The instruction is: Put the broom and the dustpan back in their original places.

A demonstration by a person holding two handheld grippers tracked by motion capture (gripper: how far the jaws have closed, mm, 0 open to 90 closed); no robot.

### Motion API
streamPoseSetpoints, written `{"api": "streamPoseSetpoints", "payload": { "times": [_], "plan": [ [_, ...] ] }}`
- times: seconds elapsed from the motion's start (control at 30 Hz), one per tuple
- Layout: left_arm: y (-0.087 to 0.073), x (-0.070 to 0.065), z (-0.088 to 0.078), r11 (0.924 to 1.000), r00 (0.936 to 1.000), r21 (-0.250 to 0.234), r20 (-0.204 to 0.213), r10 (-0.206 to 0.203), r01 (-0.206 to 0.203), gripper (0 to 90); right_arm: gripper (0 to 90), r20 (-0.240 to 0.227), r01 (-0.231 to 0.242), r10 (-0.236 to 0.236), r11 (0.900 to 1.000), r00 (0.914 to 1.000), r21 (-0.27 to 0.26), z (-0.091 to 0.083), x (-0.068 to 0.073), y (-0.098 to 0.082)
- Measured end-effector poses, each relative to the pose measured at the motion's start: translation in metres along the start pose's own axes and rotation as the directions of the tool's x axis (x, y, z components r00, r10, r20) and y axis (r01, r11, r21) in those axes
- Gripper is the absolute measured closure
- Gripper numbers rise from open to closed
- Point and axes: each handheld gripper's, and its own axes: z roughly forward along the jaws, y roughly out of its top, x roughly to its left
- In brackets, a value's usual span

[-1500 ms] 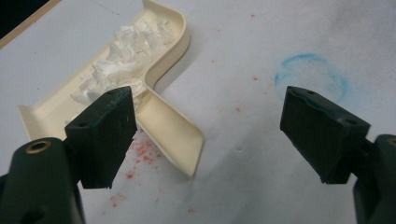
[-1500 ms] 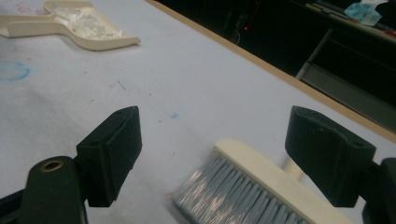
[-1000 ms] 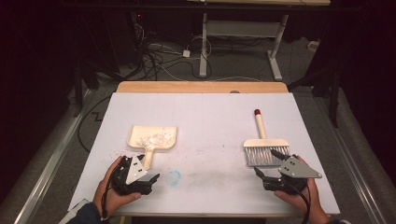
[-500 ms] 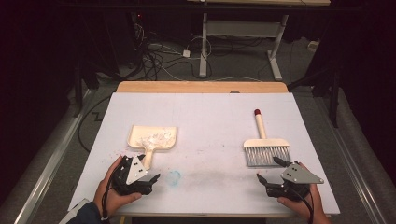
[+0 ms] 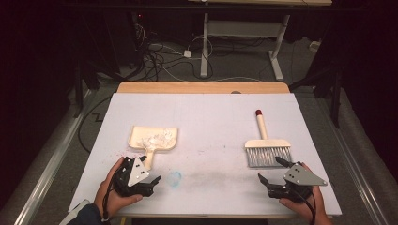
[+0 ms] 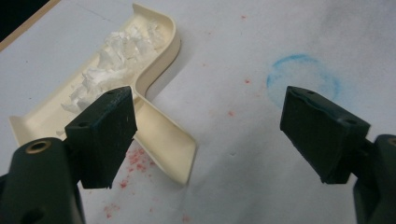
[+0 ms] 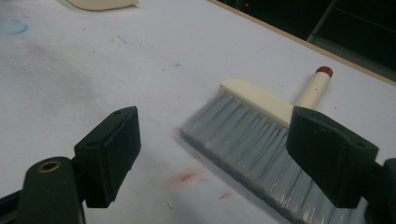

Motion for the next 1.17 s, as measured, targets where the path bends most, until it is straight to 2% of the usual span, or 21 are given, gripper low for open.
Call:
{"api": "streamPoseSetpoints", "payload": {
  "times": [1.0, 1.17],
  "plan": [
    [0.0009, -0.0008, 0.0041, 0.9999, 0.9999, 0.01, 0.009, 0.006, -0.006, 18.0, 18.6, 0.005, 0.004, -0.004, 1.0, 1.0, -0.006, -0.0012, -0.0003, 0.0018],
    [0.0002, -0.0048, 0.0048, 0.999, 0.9995, 0.032, 0.008, 0.03, -0.031, 18.0, 18.6, 0.0, 0.003, -0.003, 1.0, 1.0, -0.009, 0.0012, -0.0001, 0.0034]
  ]
}}
